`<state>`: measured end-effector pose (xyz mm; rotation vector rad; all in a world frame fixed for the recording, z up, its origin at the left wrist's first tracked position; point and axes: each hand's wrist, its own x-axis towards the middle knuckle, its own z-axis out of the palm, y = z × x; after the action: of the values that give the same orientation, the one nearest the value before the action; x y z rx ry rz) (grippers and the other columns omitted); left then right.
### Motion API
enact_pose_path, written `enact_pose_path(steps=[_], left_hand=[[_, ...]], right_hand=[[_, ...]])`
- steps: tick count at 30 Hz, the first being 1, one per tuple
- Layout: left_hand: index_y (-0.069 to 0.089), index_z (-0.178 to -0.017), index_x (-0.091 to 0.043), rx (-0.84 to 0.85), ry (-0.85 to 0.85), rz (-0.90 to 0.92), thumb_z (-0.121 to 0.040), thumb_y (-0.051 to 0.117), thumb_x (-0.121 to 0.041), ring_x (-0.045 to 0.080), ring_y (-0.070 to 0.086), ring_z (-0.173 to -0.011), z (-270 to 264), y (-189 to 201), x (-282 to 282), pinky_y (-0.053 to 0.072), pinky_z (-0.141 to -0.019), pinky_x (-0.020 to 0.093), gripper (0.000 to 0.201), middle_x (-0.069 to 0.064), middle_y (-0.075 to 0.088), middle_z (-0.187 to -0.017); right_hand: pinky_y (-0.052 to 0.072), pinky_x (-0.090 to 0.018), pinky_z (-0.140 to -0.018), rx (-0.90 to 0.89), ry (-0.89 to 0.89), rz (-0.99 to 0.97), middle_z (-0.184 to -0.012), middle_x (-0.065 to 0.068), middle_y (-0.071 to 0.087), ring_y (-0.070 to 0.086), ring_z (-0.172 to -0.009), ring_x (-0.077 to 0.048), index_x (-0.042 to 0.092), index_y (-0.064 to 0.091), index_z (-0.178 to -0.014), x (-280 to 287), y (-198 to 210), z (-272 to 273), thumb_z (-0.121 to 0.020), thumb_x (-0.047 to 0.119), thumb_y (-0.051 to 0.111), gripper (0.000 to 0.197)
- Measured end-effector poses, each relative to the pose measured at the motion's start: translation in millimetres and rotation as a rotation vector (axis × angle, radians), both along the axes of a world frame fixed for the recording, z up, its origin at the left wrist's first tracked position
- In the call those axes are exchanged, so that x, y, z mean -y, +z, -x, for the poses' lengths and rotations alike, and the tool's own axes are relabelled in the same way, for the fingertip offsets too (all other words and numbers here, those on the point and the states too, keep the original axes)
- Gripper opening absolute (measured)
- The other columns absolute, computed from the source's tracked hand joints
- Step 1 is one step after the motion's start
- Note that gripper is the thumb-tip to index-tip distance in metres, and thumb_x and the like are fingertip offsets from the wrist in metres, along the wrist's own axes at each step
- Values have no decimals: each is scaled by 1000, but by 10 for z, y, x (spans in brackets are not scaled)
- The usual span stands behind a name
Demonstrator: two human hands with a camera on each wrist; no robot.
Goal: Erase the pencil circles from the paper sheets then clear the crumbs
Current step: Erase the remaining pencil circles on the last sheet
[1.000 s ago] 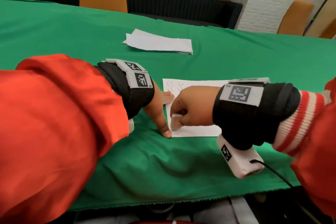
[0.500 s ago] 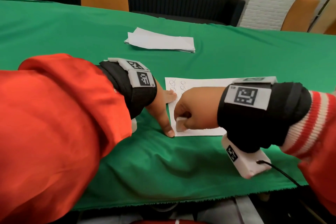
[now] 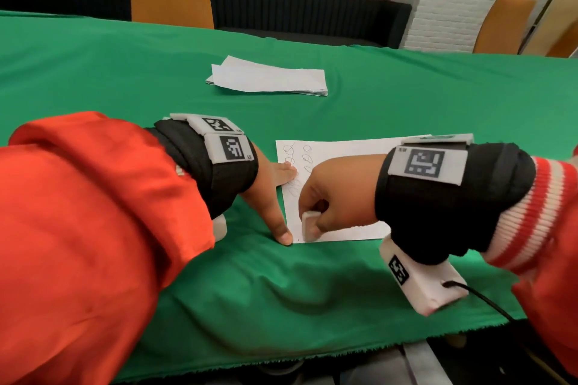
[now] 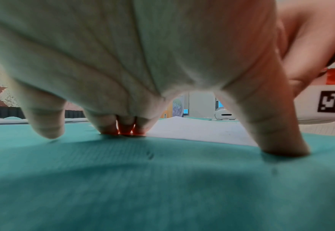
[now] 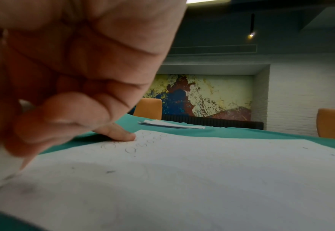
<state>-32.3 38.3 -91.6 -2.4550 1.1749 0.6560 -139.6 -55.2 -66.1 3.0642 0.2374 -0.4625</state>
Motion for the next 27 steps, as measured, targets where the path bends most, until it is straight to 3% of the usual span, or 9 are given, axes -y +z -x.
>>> enact_pose_path(steps=[3,8,13,18,20,24,27], left_hand=[[-5,-152,-30,-15,4,15,-60,72,-69,12,15,-144,-13,-14,-8,14,-115,34,125,-15,-4,-158],[-4,-152,-30,-14,2,21,-58,72,-71,12,15,-144,-39,-45,-1,14,-117,36,127,-15,-3,-158],[-5,-151,-30,-7,15,16,-62,72,-67,13,18,-144,29,3,-9,16,-114,33,123,-15,1,-158],[-7,-152,-29,13,29,7,-66,70,-66,13,12,-145,84,40,-16,12,-115,32,121,-11,-6,-159],[-8,-152,-27,21,28,-7,-67,68,-66,10,8,-145,94,46,-19,8,-115,31,121,-11,-11,-158],[-9,-152,-23,50,28,-12,-70,66,-65,10,10,-145,149,94,-27,10,-115,30,119,-12,-9,-158],[-9,-152,-22,42,38,-3,-73,65,-64,9,7,-145,179,100,-23,8,-115,30,116,-12,-11,-158]], right_hand=[[33,-17,-54,37,-58,-17,-72,7,54,44,-60,-9,19,69,-101,50,-8,-54,-86,33,62,22],[35,-19,-56,-31,-11,-14,-63,8,51,42,-55,-5,20,68,-94,36,-11,-8,-84,33,64,17],[35,-22,-54,27,-44,16,-71,5,54,45,-61,-12,15,69,-97,13,3,-72,-85,31,62,21],[35,-21,-54,-59,20,24,-62,8,51,43,-54,-5,21,66,-85,-13,-4,-4,-85,30,61,10],[35,-20,-52,-105,-26,-14,-62,8,54,46,-54,-5,21,68,-85,10,33,1,-82,32,65,12],[35,-15,-50,42,-217,-13,-67,8,60,50,-54,-2,18,70,-98,148,132,-162,-87,26,60,17],[37,-13,-50,53,-286,-34,-64,8,59,52,-53,-3,14,71,-96,199,97,-240,-87,22,58,17]])
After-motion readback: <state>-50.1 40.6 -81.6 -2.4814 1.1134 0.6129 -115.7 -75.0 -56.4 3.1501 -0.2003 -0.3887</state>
